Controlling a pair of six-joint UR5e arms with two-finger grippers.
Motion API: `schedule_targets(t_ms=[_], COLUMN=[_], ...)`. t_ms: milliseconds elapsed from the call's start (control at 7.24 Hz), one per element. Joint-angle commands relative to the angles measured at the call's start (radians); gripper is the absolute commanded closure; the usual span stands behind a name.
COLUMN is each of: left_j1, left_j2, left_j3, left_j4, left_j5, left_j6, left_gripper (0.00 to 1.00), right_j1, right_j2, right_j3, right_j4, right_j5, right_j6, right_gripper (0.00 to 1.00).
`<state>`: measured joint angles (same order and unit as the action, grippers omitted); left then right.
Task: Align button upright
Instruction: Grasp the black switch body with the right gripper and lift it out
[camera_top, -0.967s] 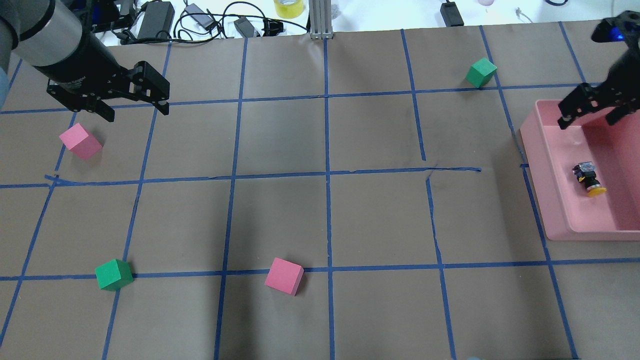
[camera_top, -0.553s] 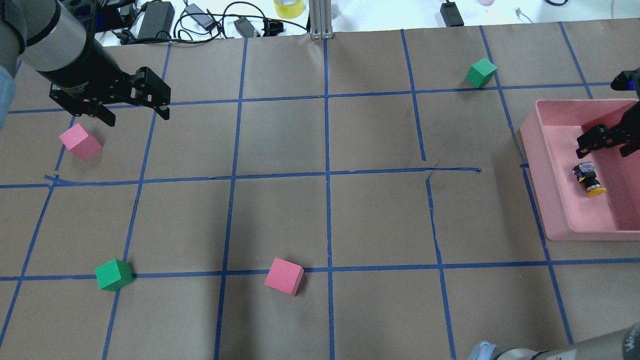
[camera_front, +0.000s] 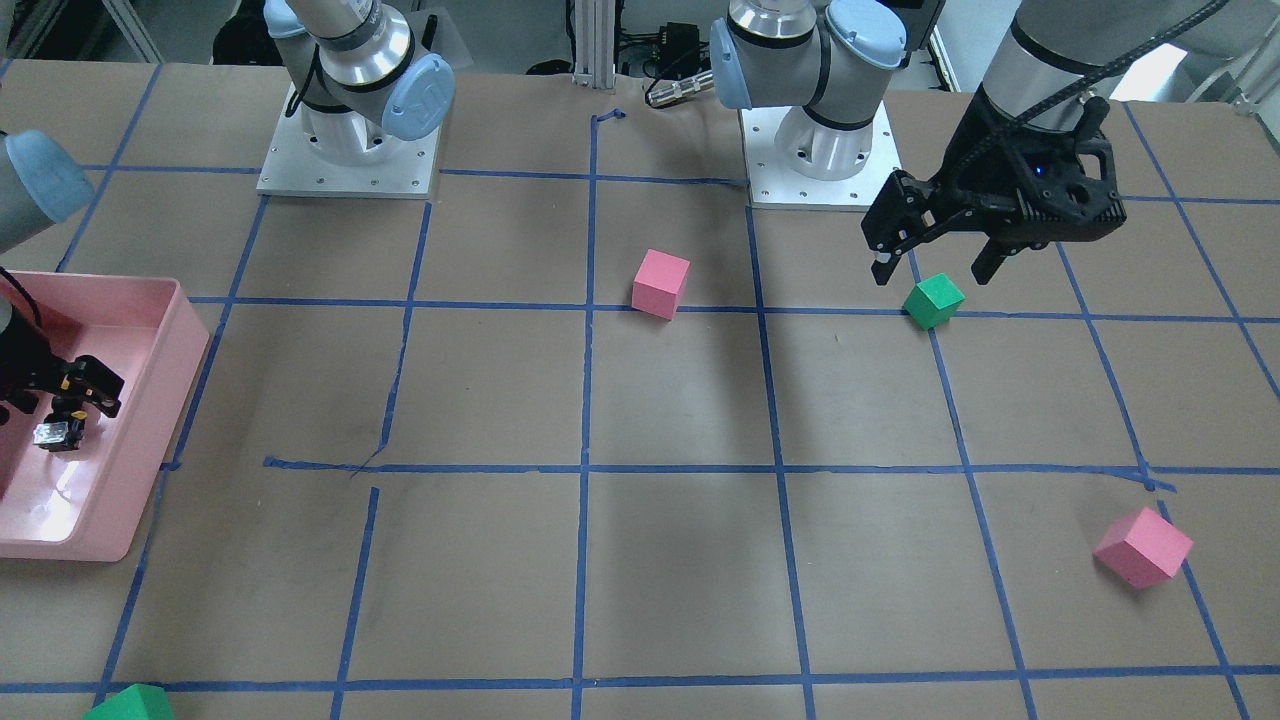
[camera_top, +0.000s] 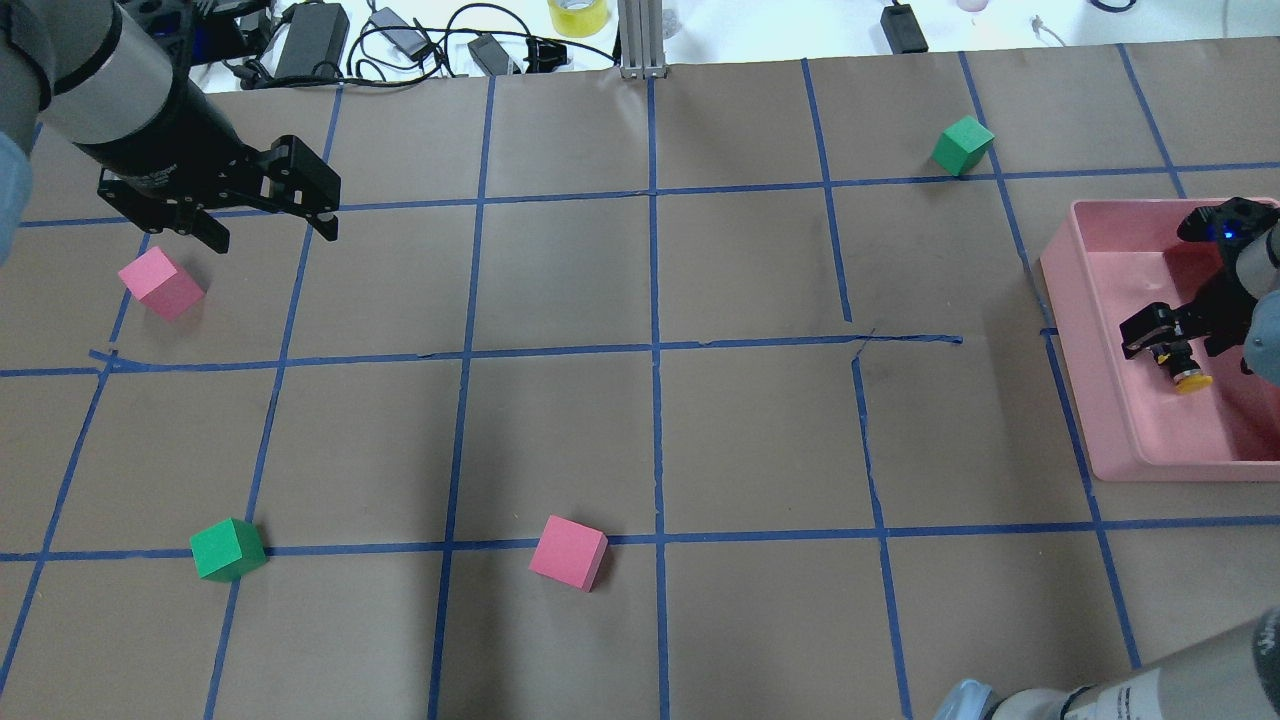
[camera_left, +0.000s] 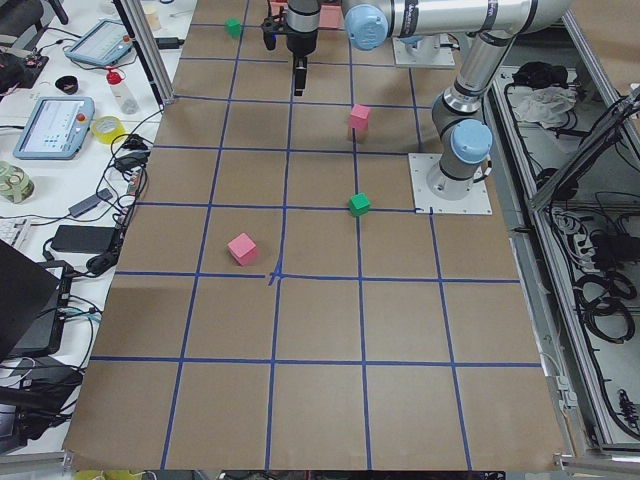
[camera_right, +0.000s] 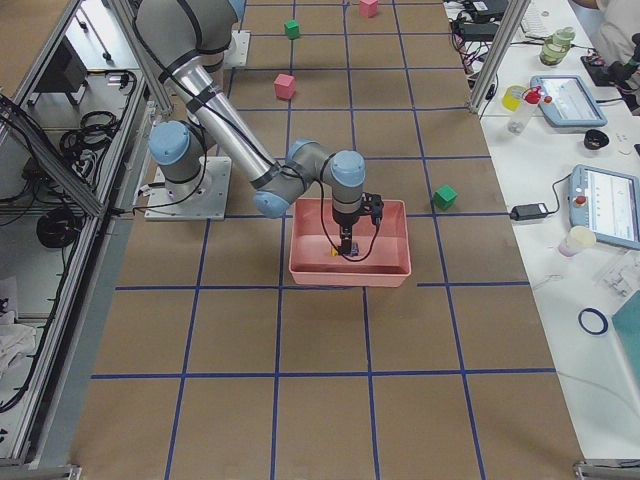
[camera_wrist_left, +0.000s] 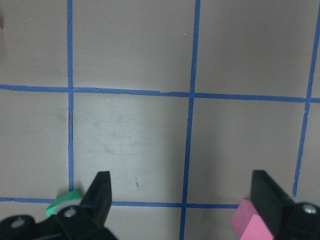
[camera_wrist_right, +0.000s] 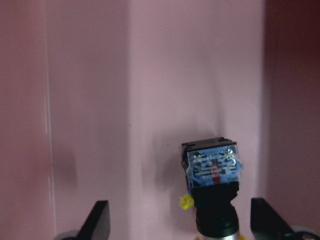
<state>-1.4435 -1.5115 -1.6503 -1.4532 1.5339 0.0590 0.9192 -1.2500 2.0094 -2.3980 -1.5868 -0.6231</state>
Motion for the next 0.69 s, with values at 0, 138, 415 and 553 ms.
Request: schedule_targets(t_ms=[0, 138, 415, 553], left_j1=[0.0, 0.0, 0.0, 0.0], left_j2=[-0.001, -0.001, -0.001, -0.001], left_j3=[0.0, 0.0, -0.003, -0.003], left_j4=[0.001, 0.001, -0.001, -0.001], left_j5=[0.0, 0.0, 0.002, 0.002], left_j6=[-0.001, -0.001, -0.001, -0.001], left_gripper=[0.0, 0.0, 0.0, 0.0], right_j1=[0.0, 0.0, -0.016, -0.017], right_j2=[0.023, 0.023, 0.038, 0.038], right_j3=[0.002, 0.0, 0.0, 0.0], right_j4=[-0.012, -0.013, -0.01, -0.001], right_j5=[-0.01, -0.01, -0.031, -0.03], right_j6=[0.0, 0.0, -0.006, -0.004], right_gripper=[0.0, 0.01, 0.59, 0.83])
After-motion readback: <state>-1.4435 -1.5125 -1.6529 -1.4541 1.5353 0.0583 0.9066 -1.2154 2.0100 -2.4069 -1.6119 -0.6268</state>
